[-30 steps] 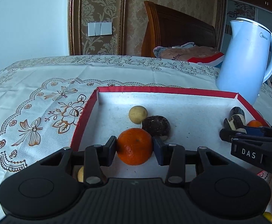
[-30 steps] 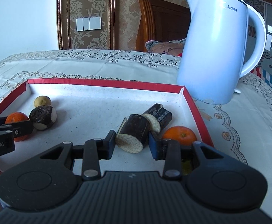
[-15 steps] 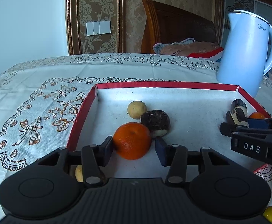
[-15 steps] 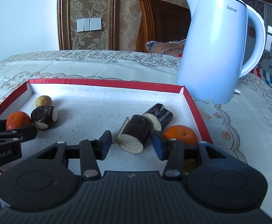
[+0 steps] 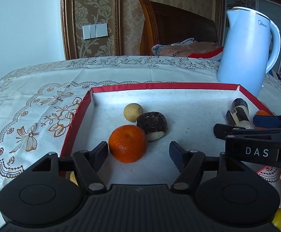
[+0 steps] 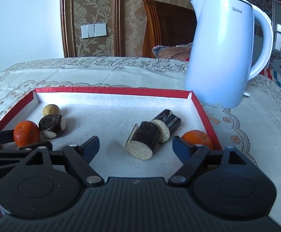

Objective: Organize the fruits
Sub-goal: 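Open the right gripper to release the eggplant piece while the left releases the orange, then withdraw both open grippers out of the tray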

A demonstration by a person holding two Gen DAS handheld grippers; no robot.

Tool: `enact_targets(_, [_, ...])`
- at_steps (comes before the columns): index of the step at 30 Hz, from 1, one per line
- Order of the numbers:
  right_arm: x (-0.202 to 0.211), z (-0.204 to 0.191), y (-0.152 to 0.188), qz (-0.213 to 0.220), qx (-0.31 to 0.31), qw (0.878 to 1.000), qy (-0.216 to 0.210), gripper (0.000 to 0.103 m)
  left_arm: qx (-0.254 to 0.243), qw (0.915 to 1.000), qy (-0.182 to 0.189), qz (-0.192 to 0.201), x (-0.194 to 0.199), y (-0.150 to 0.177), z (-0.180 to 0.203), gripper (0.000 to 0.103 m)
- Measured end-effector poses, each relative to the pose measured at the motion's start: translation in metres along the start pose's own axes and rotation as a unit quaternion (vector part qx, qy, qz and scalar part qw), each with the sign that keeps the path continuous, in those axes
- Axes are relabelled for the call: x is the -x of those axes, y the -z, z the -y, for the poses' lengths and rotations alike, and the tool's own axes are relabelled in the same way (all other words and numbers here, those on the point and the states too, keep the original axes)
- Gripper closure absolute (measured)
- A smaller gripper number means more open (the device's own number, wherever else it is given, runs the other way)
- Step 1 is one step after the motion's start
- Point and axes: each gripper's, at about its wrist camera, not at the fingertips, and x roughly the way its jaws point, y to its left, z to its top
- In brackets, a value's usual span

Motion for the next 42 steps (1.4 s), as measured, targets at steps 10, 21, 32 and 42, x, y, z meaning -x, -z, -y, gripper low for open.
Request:
enact_targets(10, [0.004,0.003,0.002,0.001,-0.012,1.0,-0.009,0.018,0.006,1.0,-0.006,0.003,0.002,0.001,-0.003,0.026])
enact_targets(21, [0.017,0.004,0.008,0.013,-0.022,0.999,-0.024,0.011,-0.011,0.9998,-0.013,0.006,0.004,0.004,0.002,0.026])
enact_targets(32, [0.031,0.01,0.014,0.032,-0.033,0.999,-0.019,0.005,-0.022,0.9995,-0.018,0.009,0.006,0.006,0.002,0.026])
enact_targets(42, [0.064,0.02,0.033,0.059,-0.059,0.996,-0.03,0.002,0.002,0.9995,-0.013,0.029,0.029,0.013,-0.007,0.026])
